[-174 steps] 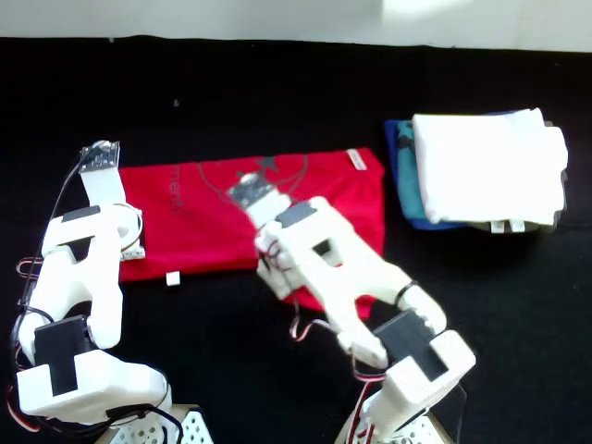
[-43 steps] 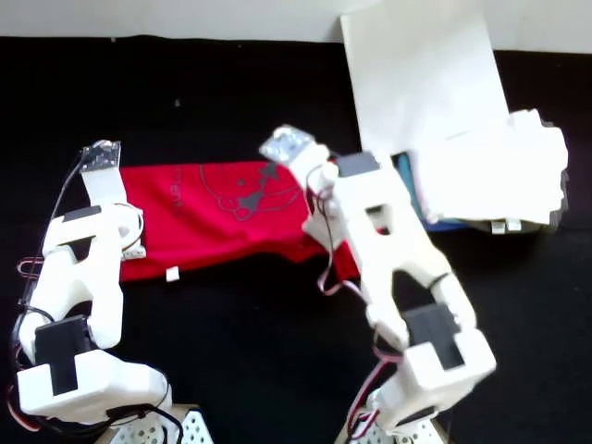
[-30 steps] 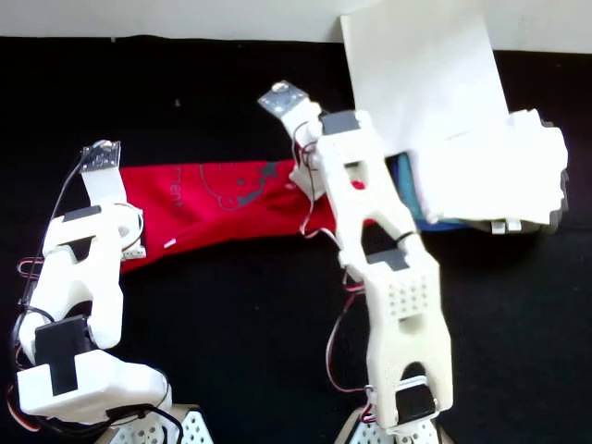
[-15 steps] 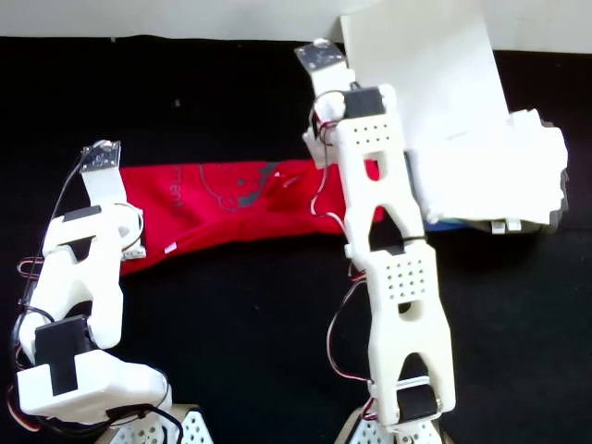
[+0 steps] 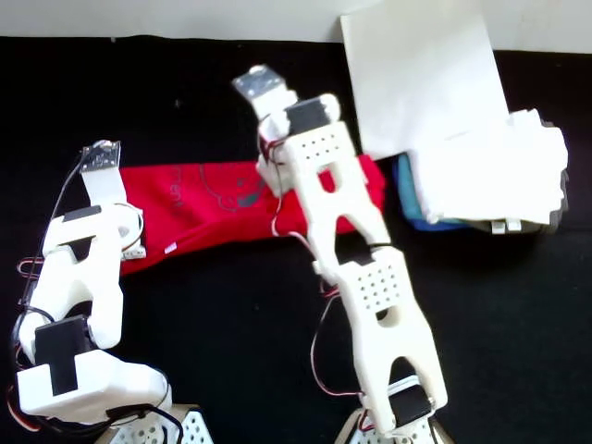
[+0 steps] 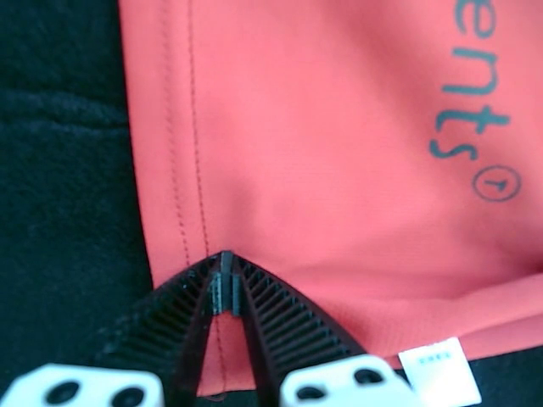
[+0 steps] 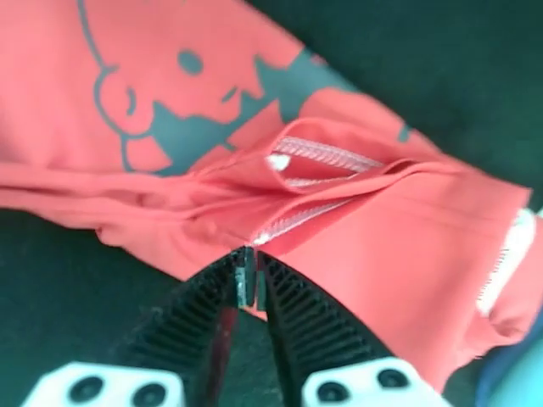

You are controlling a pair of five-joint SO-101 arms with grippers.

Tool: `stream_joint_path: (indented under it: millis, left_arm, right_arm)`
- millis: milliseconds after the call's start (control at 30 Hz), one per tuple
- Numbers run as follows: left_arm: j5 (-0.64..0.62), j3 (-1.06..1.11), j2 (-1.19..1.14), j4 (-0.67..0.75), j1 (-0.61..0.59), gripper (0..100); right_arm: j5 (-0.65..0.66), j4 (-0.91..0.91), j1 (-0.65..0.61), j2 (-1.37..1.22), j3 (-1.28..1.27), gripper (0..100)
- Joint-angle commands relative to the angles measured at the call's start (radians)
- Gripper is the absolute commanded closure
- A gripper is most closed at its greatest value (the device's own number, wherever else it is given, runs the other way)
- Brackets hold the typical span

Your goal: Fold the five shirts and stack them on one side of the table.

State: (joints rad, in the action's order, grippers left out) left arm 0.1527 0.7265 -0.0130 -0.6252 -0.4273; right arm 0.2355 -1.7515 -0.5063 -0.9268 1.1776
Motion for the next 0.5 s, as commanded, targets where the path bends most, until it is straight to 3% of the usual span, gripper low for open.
stream_joint_path:
  millis: [0,333,467]
  left_arm:
    - [-0.008,-0.002,-0.001,0.025,-0.007,99]
    - [-0.008,-0.002,-0.001,0.025,-0.007,99]
    - [-0.008,-0.002,-0.001,0.025,-0.007,99]
  right_arm:
    - [-0.011,0.053,-0.005,0.008,-0.033,98.8]
    - [-0.011,0.374,-0.005,0.008,-0.189,98.8]
    - [-0.014,0.36,-0.005,0.028,-0.159,98.8]
